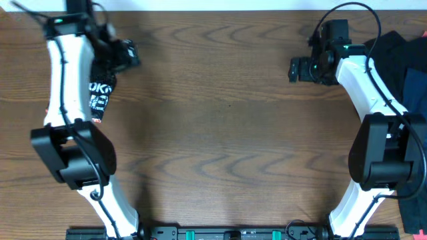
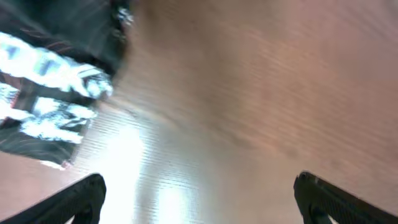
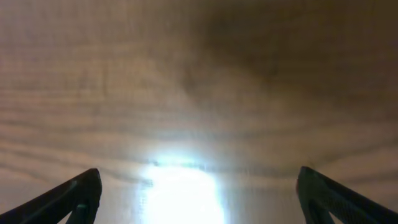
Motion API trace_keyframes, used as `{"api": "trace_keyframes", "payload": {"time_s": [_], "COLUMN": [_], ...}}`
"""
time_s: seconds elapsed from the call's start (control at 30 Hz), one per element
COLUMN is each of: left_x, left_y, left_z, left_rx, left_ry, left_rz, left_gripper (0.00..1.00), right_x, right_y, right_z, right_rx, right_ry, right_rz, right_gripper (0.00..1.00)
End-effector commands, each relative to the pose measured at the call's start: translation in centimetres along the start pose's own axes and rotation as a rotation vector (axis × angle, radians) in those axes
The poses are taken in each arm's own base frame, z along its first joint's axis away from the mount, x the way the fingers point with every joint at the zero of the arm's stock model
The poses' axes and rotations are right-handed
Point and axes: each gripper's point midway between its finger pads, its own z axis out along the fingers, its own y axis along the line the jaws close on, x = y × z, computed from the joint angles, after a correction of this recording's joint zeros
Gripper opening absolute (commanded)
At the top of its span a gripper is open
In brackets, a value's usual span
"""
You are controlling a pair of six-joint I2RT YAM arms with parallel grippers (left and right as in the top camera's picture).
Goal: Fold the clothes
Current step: 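Carry the folded bundle to the upper left with the left gripper and release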
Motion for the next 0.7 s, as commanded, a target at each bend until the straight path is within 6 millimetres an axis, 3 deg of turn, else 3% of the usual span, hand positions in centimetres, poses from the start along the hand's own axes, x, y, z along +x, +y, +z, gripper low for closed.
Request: {"api": "trace_keyframes", "payload": {"time_s": [0.0,0.13,0.3,0.5,0.67], "left_x": [1.2,3.2,4.2,6.2,8.8], "left_y": [-0.2,-0.1,-0.3,-0.7,-0.4], "left_z": [0.2,0.0,-0.9,-3.1,-4.7], "left_rx": [-0.022,-0.032,-0.030,-0.002,0.036], "left_ry": [0.050,0.125,0.118,-0.045,-0.285], "left_rz": [0.068,0.055,0.075,0.113,0.150], "left_gripper": [0.98,0.98,0.98,0.98,0.98], "right_x": [-0.8,-0.2,0.9,4.1,7.2], "right_y": [-1.1,-2.1,-2.3,-2.5,-4.0], "right_z": [-3.4,-6.2,-8.8,-10.2,-12.2], "right_rx": [0.007,0.018,0.018,0.020,0.098], "right_ry": [-0.053,-0.057,-0.122,-0.290,-0.459], "right_rz": [0.002,0.032,0.029,0.023,0.059], "right_gripper": [0.99,0.99,0.97,0.99,0.99]}}
